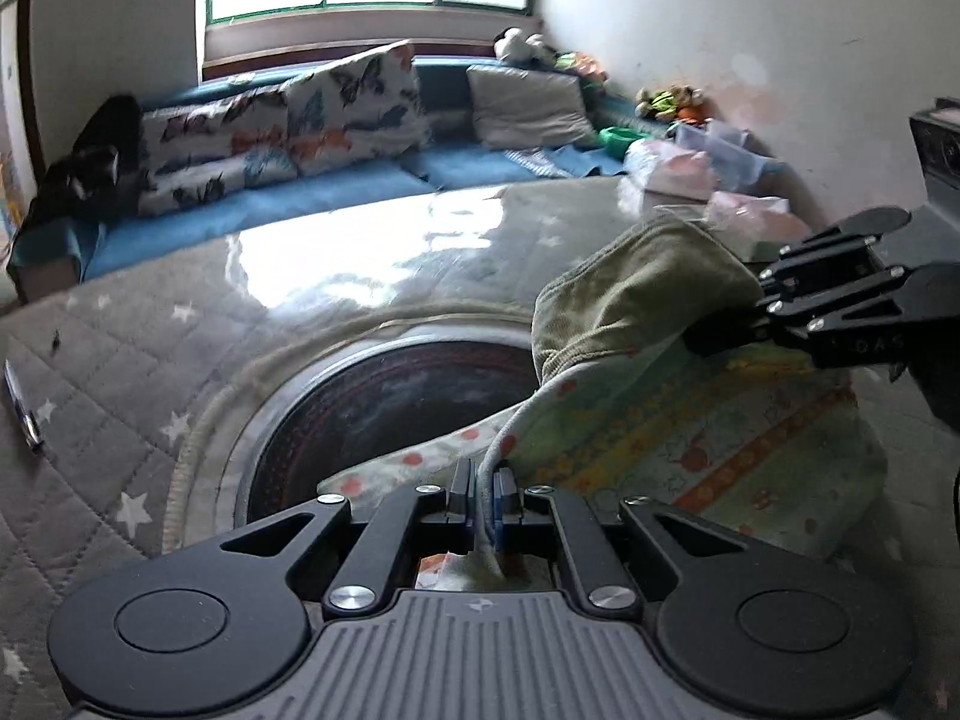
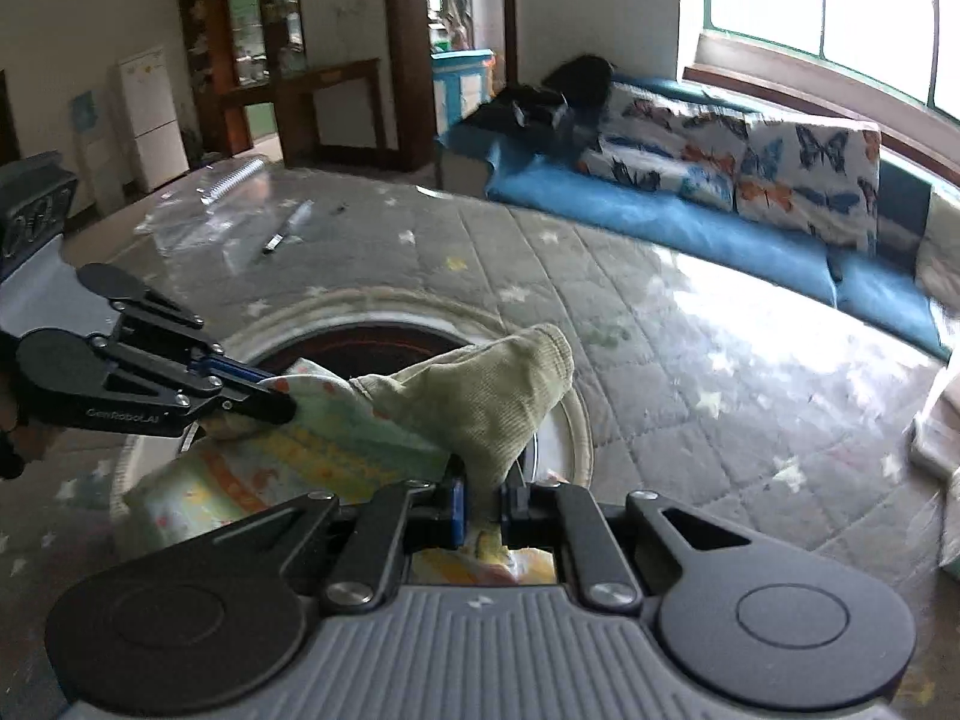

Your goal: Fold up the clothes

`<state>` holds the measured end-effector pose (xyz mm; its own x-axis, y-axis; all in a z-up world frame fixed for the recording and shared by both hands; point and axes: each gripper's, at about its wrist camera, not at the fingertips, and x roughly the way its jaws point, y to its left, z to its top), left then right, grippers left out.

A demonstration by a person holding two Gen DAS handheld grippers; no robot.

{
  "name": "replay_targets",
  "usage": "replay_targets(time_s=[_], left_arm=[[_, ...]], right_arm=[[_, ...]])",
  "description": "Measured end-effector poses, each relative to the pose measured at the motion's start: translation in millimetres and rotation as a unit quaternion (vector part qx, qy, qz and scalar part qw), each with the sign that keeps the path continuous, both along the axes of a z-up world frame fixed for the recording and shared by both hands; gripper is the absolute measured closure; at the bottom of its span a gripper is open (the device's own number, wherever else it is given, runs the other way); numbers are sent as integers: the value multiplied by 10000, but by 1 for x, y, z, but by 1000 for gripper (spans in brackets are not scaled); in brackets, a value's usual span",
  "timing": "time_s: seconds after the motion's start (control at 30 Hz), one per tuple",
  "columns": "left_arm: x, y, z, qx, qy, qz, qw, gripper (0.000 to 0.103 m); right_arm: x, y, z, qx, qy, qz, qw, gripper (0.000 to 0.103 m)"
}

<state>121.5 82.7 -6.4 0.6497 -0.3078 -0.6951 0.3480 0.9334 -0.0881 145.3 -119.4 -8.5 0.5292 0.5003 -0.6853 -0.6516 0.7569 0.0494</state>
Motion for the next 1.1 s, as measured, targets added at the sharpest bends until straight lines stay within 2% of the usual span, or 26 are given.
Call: replay_targets(time_s=[0.03, 0.2, 0.33, 0.47, 0.63, 0.73, 0.83, 1.0, 1.1], left_arm=[[3, 1, -4, 3, 60, 38, 10000, 96], [12, 7, -12, -69, 234, 191, 9995, 91], [13, 7, -9, 39, 182, 155, 9997, 92], [22, 7, -1, 101, 120, 262, 9995, 92], [31, 12, -7, 258, 146, 547, 9981, 95], [29, 15, -3, 161, 150, 699, 9973, 94], [18, 8, 9, -1, -3, 543, 9985, 94], [4, -19, 21, -323, -114, 142, 9993, 94], [5, -37, 18, -477, -57, -57, 9988, 94]], right_arm=[[3, 0, -6, -3, 16, -77, 10000, 81], [6, -8, -19, 39, -65, -428, 9991, 76], [-12, -16, -11, -21, -444, -562, 9974, 64], [-32, -21, -8, 39, -591, -520, 9969, 64], [-37, -19, -27, 83, -226, -469, 9986, 64], [-30, -22, -38, 113, -76, -657, 9977, 64], [-21, -28, -42, 203, 43, -887, 9958, 64], [-25, -37, -31, 498, 8, -1069, 9930, 66], [-25, -34, -24, 680, 14, -1013, 9925, 78]])
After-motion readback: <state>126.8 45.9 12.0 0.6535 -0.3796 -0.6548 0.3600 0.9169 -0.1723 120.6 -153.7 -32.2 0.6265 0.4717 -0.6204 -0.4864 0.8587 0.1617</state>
